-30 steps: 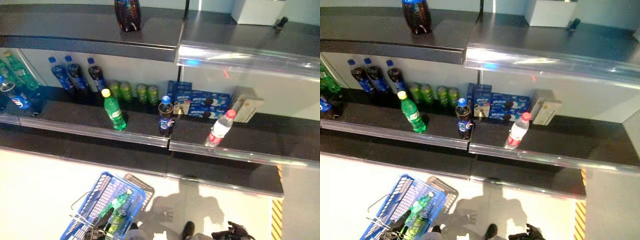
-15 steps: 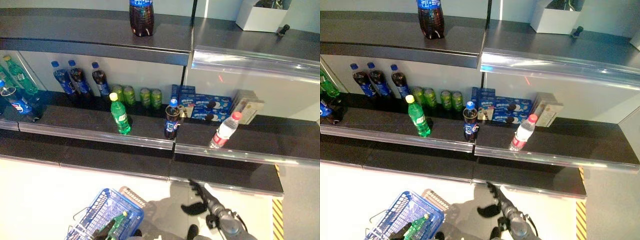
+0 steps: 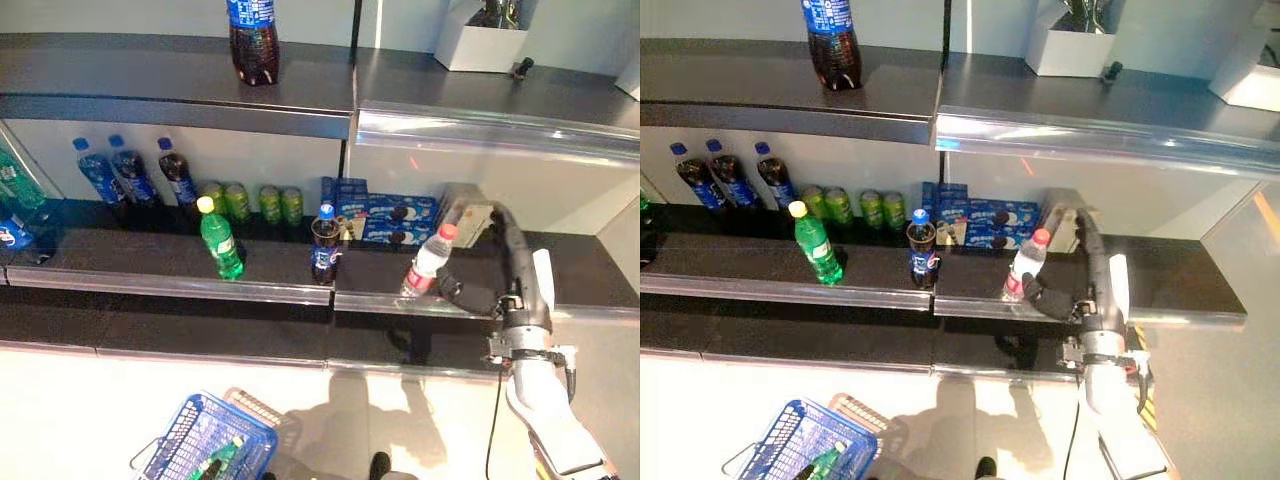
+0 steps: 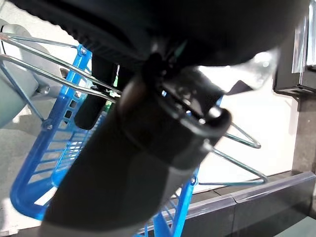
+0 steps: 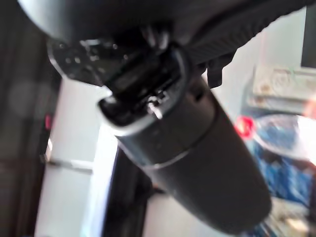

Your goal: Pick up the drink and place into the basket.

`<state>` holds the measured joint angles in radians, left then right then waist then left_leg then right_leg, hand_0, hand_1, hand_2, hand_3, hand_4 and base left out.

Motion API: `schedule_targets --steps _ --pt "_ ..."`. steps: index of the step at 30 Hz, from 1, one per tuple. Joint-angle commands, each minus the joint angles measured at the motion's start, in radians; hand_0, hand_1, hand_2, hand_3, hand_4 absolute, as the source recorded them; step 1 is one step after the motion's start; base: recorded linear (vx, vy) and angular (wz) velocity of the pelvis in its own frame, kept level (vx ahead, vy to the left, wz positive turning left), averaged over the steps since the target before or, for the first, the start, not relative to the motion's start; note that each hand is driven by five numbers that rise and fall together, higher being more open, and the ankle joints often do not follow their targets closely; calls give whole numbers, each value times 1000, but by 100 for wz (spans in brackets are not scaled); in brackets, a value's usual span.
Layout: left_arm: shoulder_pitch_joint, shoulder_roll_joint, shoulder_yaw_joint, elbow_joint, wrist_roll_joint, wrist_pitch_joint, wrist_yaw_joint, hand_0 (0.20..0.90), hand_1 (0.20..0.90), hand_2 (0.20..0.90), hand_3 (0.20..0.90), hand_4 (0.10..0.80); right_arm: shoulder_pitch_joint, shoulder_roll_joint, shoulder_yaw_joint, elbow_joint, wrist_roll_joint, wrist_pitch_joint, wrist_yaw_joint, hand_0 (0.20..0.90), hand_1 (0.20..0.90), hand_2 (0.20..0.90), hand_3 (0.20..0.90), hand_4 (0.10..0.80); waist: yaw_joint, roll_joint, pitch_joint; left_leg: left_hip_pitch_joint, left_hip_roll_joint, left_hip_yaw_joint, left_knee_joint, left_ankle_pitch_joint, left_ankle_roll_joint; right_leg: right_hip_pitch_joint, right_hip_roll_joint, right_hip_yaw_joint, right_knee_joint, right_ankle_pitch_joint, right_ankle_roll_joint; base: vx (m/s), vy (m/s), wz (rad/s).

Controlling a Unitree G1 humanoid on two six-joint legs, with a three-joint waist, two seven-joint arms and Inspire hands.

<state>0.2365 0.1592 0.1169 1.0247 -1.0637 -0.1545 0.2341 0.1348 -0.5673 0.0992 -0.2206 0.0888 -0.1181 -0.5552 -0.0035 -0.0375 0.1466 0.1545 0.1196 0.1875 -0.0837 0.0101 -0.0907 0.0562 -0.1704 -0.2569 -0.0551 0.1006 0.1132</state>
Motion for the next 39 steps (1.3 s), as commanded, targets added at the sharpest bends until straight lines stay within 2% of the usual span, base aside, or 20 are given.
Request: schedule_targets --steps 1,7,12,15,17,18,24,29,39 --pt "-38 -6 3 -37 25 -116 -83 300 300 300 200 100 -107 -22 -103 -108 4 -115 -181 900 900 900 900 800 12 23 -10 -33 34 24 170 -83 14 -7 -33 0 182 -135 19 22 35 2" --pt "-20 -13 -11 -52 35 -112 -72 300 300 300 200 100 -84 3 -104 -66 43 -99 -190 900 900 900 900 800 16 36 9 -54 22 3 203 -86 14 -21 -36 -2 208 -141 13 30 31 3" --pt "-14 -15 -43 -67 17 -110 -66 300 300 300 200 100 -103 17 -79 -28 113 -140 -198 900 900 900 900 800 19 50 39 -80 14 -4 235 -86 16 -38 -43 -3 227 -141 8 22 20 1" --pt "-36 -12 -81 -85 -9 -112 -63 300 300 300 200 100 -158 25 -55 2 111 -163 -223 900 900 900 900 800 26 62 74 -121 4 -17 266 -86 19 -68 -49 0 245 -141 0 -62 22 -2" --pt "-82 0 -128 -118 -53 -124 -58 300 300 300 200 100 -254 21 -30 35 112 -174 -264 900 900 900 900 800 34 67 141 -185 -6 -34 299 -81 21 -114 -53 7 261 -138 -8 -257 -9 3" --pt "-84 -1 -127 -117 -54 -124 -58 300 300 300 200 100 -258 20 -29 37 112 -174 -265 900 900 900 900 800 33 67 141 -188 -6 -34 301 -82 22 -116 -53 7 263 -139 -8 -281 -17 3" --pt "-181 20 -190 -173 -123 -146 -48 300 300 300 200 100 -488 17 12 107 96 -145 -353 900 900 900 900 800 46 74 267 -320 -11 -69 376 -71 25 -226 -59 18 316 -128 -28 -180 -21 0" --pt "-212 23 -204 -199 -115 -153 -48 300 300 300 200 100 -586 0 11 151 116 -149 -396 900 900 900 900 800 61 78 325 -378 -9 -82 414 -64 27 -265 -57 11 344 -129 -37 -65 -39 2" --pt "-238 36 -199 -220 -111 -136 -62 300 300 300 200 100 -740 -36 12 208 129 -105 -382 900 900 900 900 800 88 92 369 -425 -11 -100 431 -42 22 -285 -57 -2 356 -132 -45 0 0 0"
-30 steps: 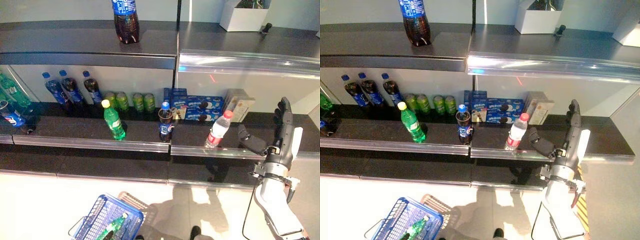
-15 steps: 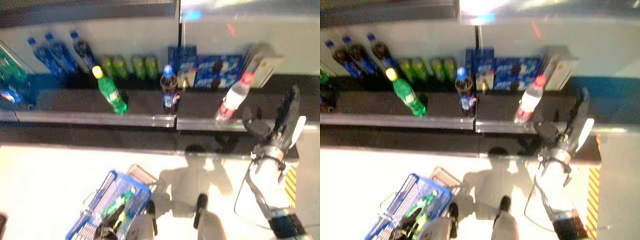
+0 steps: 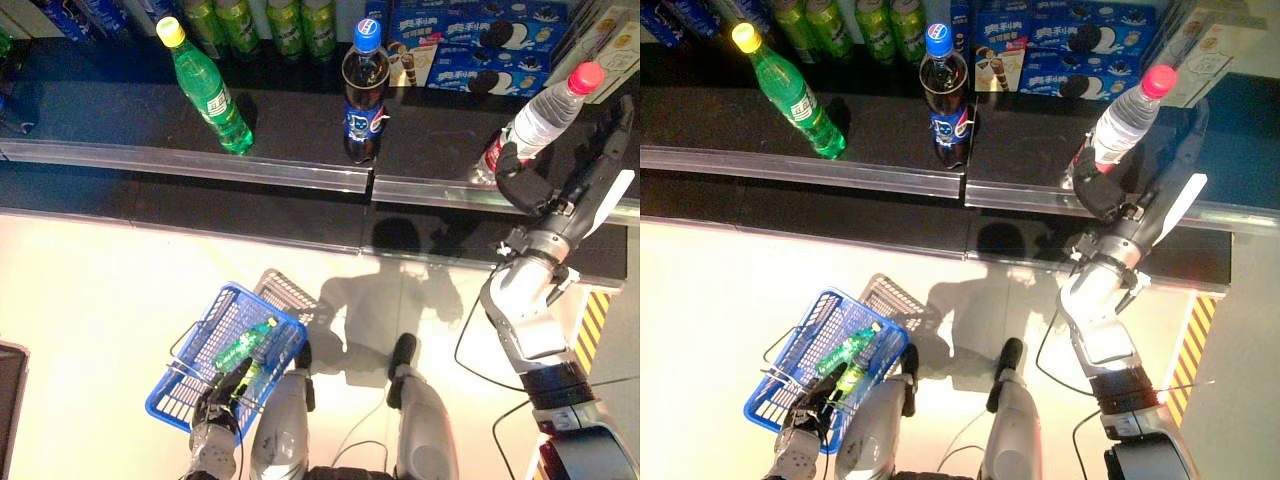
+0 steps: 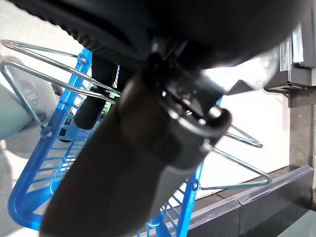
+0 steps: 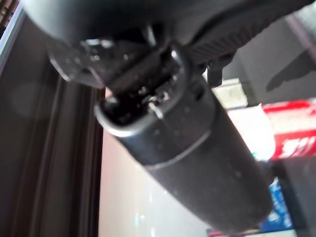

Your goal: Pick up the drink and place into the basket.

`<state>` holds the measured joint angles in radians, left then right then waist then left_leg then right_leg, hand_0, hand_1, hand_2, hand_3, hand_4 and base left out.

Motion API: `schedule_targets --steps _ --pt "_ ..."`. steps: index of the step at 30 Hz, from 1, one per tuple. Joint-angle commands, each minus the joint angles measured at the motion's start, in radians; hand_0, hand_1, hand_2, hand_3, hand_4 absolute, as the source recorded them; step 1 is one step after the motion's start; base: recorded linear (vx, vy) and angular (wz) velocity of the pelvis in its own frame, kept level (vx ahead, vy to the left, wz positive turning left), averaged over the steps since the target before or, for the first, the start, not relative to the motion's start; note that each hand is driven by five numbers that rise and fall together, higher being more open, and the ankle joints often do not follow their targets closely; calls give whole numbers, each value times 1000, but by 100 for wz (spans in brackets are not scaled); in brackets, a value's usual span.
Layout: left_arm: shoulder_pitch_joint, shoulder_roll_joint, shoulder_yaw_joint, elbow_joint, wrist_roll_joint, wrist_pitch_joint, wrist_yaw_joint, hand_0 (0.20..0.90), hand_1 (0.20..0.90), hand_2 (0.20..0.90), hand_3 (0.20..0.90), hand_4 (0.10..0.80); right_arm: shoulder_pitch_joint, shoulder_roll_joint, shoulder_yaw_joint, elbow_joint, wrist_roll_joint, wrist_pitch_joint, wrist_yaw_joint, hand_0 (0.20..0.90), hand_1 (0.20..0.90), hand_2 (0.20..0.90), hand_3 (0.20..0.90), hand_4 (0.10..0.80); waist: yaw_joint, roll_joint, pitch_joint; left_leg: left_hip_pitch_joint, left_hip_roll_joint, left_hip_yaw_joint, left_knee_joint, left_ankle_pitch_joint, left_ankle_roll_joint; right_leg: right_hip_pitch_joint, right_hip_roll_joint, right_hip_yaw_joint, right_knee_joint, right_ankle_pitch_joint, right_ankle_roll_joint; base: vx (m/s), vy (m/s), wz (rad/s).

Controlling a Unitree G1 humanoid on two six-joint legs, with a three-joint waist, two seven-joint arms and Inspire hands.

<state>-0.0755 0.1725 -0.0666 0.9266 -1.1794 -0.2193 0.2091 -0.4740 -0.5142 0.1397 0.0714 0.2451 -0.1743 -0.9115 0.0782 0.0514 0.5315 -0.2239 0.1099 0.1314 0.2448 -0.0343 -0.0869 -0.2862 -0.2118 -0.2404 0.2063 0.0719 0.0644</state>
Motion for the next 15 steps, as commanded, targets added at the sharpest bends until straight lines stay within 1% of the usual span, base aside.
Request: schedule_targets --steps 1,7,13,15 --pt "72 25 -15 -123 3 -70 -41 300 300 300 200 100 -147 -94 -29 -74 -25 -44 -27 900 900 900 900 800 10 5 -12 -54 -2 -46 106 8 17 54 -16 -20 97 -103 2 0 0 0" --pt "67 31 -15 -128 17 -61 -42 300 300 300 200 100 -214 -116 -30 -30 -17 -11 -68 900 900 900 900 800 25 15 -12 -97 1 -51 119 25 15 21 -22 -31 113 -108 0 9 -2 1" --pt "68 33 -23 -135 13 -56 -42 300 300 300 200 100 -256 -129 -31 -11 -5 16 -59 900 900 900 900 800 27 34 -12 -134 -3 -52 132 38 14 -22 -27 -26 134 -114 -5 22 10 1" --pt "65 35 -27 -140 11 -50 -45 300 300 300 200 100 -285 -134 -24 15 28 25 -60 900 900 900 900 800 30 43 -12 -155 -1 -49 134 45 14 -48 -31 -23 145 -116 -7 0 0 0"
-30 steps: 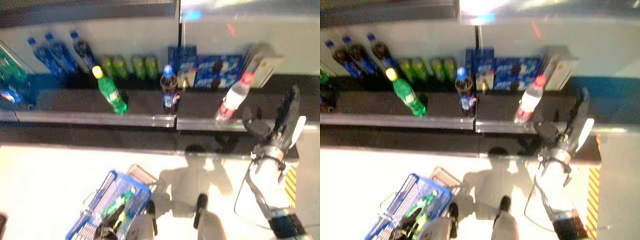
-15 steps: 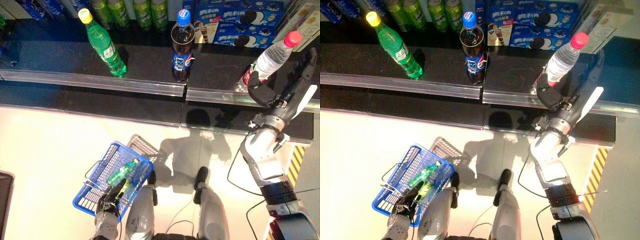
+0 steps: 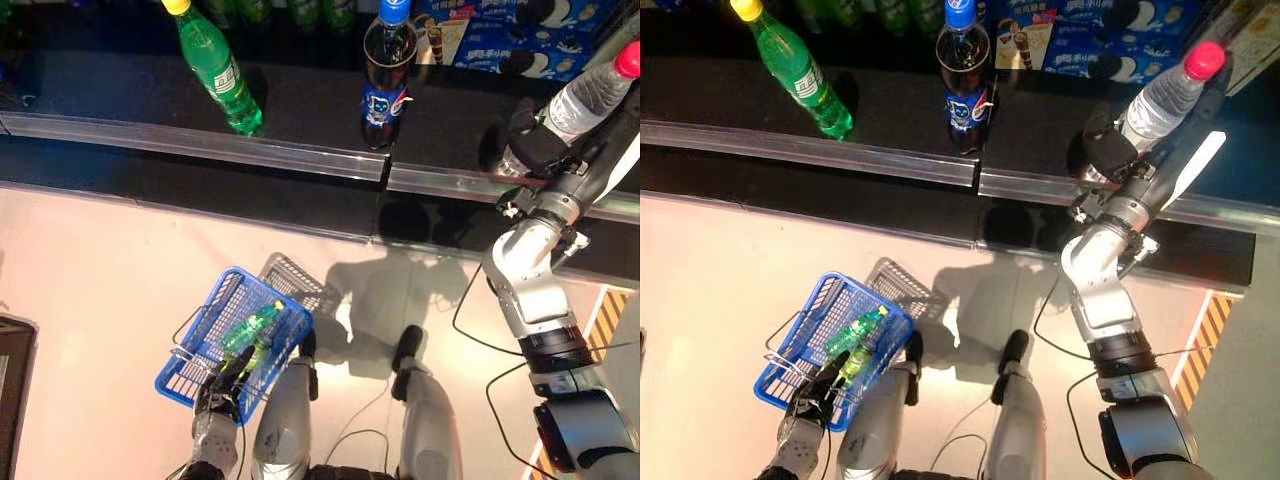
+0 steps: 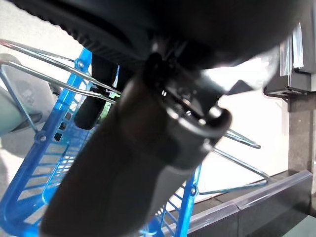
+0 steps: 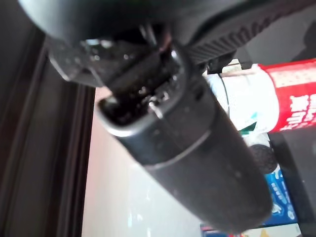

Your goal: Pick up the drink and place into the basket.

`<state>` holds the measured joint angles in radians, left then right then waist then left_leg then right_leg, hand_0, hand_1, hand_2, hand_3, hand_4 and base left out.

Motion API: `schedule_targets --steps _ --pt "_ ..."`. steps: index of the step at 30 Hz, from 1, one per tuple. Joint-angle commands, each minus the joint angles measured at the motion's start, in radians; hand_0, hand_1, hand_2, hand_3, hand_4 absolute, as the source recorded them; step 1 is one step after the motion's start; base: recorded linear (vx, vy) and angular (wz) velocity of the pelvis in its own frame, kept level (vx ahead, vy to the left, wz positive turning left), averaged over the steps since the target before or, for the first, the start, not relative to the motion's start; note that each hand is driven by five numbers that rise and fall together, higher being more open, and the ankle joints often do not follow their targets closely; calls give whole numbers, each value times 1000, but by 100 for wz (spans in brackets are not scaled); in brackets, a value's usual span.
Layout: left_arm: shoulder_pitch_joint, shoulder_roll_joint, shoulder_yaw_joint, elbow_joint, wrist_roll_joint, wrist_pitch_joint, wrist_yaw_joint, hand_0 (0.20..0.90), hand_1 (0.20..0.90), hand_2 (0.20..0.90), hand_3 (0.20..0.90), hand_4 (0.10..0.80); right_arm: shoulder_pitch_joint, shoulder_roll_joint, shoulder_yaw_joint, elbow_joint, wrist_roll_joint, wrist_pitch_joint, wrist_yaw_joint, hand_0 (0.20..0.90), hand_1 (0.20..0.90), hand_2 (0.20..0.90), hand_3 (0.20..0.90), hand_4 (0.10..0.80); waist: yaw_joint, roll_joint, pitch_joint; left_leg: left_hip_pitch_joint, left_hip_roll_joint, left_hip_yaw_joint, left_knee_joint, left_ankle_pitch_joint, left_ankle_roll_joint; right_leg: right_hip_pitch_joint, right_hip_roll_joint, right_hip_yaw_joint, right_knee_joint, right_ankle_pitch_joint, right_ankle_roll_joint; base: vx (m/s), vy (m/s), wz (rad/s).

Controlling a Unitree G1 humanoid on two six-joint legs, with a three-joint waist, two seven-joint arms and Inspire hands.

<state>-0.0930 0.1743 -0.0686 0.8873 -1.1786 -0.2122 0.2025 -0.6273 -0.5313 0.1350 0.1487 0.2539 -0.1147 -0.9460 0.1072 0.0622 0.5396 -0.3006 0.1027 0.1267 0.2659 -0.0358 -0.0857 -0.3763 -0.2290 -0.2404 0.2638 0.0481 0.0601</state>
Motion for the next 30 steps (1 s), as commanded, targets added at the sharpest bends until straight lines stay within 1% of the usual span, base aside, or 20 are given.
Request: schedule_targets --steps 1,7,9,12,13,14,15,16,17,18,24,30 --pt "82 33 -25 -101 10 -57 -38 300 300 300 200 100 -132 -117 -19 -62 20 -35 -25 900 900 900 900 800 0 32 -20 -78 6 -44 113 46 13 42 -14 -23 88 -92 -2 35 6 0" --pt "77 33 -38 -110 4 -50 -44 300 300 300 200 100 -159 -101 -35 20 145 -80 -13 900 900 900 900 800 2 49 -20 -100 6 -40 112 59 12 10 -16 -17 102 -95 -6 33 3 1" --pt "75 33 -45 -113 0 -49 -43 300 300 300 200 100 -170 -97 -40 42 188 -81 9 900 900 900 900 800 2 54 -20 -111 4 -40 115 60 12 -3 -17 -14 107 -97 -7 32 9 -1" --pt "75 32 -47 -116 -3 -45 -45 300 300 300 200 100 -181 -94 -39 59 205 -75 34 900 900 900 900 800 2 59 -20 -113 3 -41 113 62 12 -9 -17 -11 109 -98 -9 27 9 -1" --pt "74 32 -48 -118 -4 -43 -45 300 300 300 200 100 -190 -96 -37 68 226 -70 53 822 822 822 809 709 2 61 -20 -114 3 -41 113 66 11 -12 -16 -9 113 -100 -11 35 12 -2" --pt "74 32 -48 -117 -4 -42 -47 300 300 300 200 100 -193 -97 -37 71 233 -69 60 806 806 806 790 690 2 61 -20 -113 4 -40 113 66 11 -13 -16 -8 113 -101 -11 43 11 -3" --pt "75 32 -47 -117 -1 -40 -50 300 300 300 200 100 -197 -99 -38 76 250 -70 75 669 669 669 631 531 2 62 -20 -113 4 -39 111 67 11 -15 -15 -7 116 -102 -13 0 0 0" --pt "75 32 -47 -118 0 -39 -50 300 300 300 200 100 -198 -99 -38 77 252 -70 78 596 596 596 546 446 2 62 -20 -114 4 -38 111 68 11 -16 -15 -7 116 -102 -13 31 0 -3" --pt "77 33 -48 -118 0 -38 -51 300 300 300 200 100 -202 -101 -38 83 258 -72 88 556 556 556 499 399 2 63 -20 -114 4 -38 113 68 11 -17 -16 -6 119 -103 -13 0 0 0" --pt "77 33 -49 -119 1 -36 -51 300 300 300 200 100 -207 -104 -40 87 261 -72 96 300 300 300 200 100 3 63 -20 -114 4 -38 114 67 11 -16 -16 -7 120 -104 -13 36 -5 -1" --pt "85 35 -50 -117 8 -29 -55 300 300 300 200 100 -247 -123 -46 106 256 -62 139 300 300 300 200 100 7 68 -20 -104 1 -39 111 69 10 -13 -19 -8 126 -107 -13 6 -1 0" --pt "92 40 -47 -119 8 -18 -64 300 300 300 200 100 -275 -151 -47 99 251 -44 151 300 300 300 200 100 9 71 -20 -99 -3 -39 111 67 12 -9 -22 -6 127 -109 -13 0 0 0"
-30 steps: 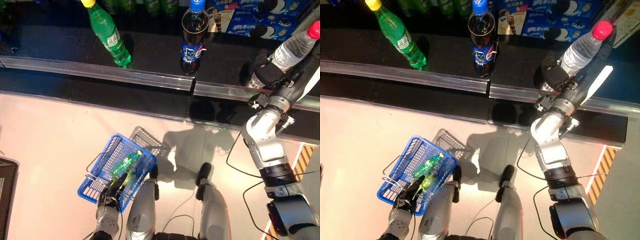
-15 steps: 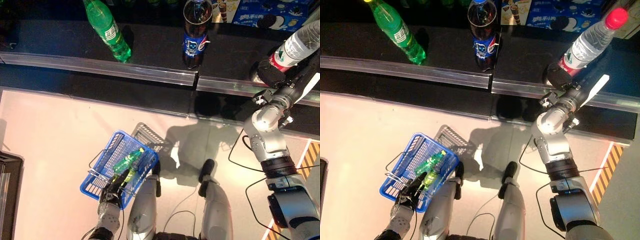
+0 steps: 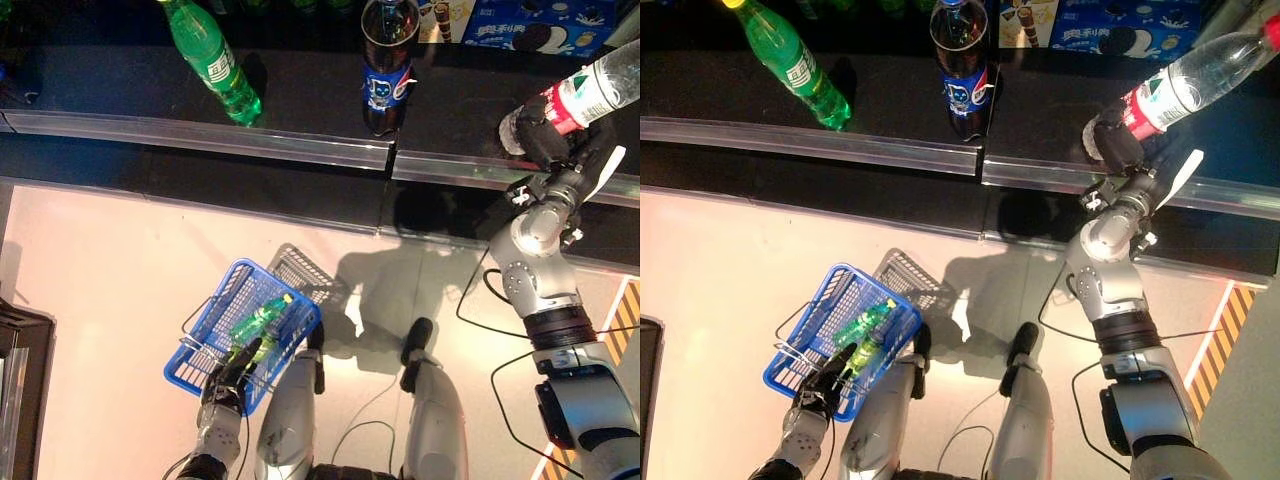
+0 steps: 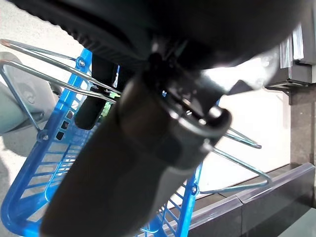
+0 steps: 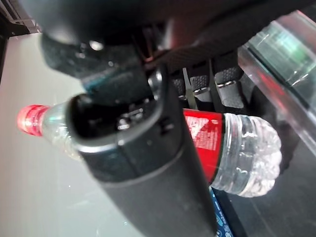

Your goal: Pick up the drink and place into the basket.

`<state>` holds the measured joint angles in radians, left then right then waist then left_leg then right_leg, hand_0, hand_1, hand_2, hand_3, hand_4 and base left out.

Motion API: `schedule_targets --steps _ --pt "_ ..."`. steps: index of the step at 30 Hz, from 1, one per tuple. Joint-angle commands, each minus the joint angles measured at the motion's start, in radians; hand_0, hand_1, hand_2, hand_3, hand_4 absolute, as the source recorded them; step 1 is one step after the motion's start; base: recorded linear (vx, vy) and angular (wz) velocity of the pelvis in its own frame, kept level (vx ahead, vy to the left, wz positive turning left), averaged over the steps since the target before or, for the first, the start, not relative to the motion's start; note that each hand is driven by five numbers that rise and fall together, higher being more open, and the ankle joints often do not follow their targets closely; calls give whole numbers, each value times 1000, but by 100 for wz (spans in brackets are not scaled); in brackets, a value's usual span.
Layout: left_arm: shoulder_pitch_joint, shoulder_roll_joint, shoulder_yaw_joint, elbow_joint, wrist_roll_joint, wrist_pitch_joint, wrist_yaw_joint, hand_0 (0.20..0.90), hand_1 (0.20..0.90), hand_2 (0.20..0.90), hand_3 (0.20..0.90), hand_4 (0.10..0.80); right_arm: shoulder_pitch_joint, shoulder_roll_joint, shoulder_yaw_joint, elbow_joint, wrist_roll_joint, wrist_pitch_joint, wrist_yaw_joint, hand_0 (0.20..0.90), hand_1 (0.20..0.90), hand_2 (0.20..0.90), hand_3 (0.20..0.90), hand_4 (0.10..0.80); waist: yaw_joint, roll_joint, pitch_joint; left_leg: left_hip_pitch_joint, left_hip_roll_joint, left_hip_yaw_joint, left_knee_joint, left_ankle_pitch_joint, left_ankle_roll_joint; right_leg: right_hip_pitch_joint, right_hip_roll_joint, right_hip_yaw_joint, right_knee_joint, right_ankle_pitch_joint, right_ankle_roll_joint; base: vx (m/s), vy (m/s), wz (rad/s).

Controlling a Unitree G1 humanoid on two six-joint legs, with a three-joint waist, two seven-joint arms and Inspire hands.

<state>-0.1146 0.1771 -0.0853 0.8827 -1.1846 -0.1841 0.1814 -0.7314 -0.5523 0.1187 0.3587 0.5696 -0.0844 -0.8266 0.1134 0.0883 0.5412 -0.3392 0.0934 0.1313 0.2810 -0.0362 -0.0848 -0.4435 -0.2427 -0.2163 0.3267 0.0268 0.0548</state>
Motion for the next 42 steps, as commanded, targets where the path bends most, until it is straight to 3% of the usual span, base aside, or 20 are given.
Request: schedule_targets --steps 1,12,23,28,38,42 --pt "113 39 -32 -115 13 -44 -43 300 300 300 200 100 -182 -137 -29 -104 -62 -74 38 300 300 300 200 100 5 44 -21 -59 5 -44 95 66 12 60 -9 -31 63 -87 -8 0 0 0" --pt "126 48 -27 -111 8 -39 -61 300 300 300 200 100 -253 -179 -7 -31 -21 -76 82 300 300 300 200 100 22 44 -21 -29 -1 -49 86 68 13 92 -10 -45 61 -91 -12 0 0 0" --pt "145 34 31 -132 -11 -61 -101 300 300 300 200 100 -119 -136 -51 -306 -118 -69 184 300 300 300 200 100 -1 34 -21 59 -5 -36 89 63 10 182 -14 -49 65 -109 -15 -23 38 2" --pt "182 18 74 -161 -11 -93 -122 300 300 300 200 100 35 -82 -66 -478 -167 -81 241 300 300 300 200 100 -16 15 -67 123 0 -26 91 53 4 262 -12 -56 50 -121 -18 33 33 6" --pt "204 17 113 -200 24 -129 -119 300 300 300 200 100 205 -52 -57 -645 -141 -89 333 300 300 300 200 100 -33 -13 -169 220 16 -1 31 48 -6 378 2 -63 -30 -115 -11 59 11 2" --pt "208 20 117 -220 21 -144 -125 300 300 300 200 100 259 -27 -19 -698 -94 -56 422 300 300 300 200 100 -40 -21 -211 265 20 13 -4 37 -7 422 11 -60 -61 -116 -4 45 9 4"
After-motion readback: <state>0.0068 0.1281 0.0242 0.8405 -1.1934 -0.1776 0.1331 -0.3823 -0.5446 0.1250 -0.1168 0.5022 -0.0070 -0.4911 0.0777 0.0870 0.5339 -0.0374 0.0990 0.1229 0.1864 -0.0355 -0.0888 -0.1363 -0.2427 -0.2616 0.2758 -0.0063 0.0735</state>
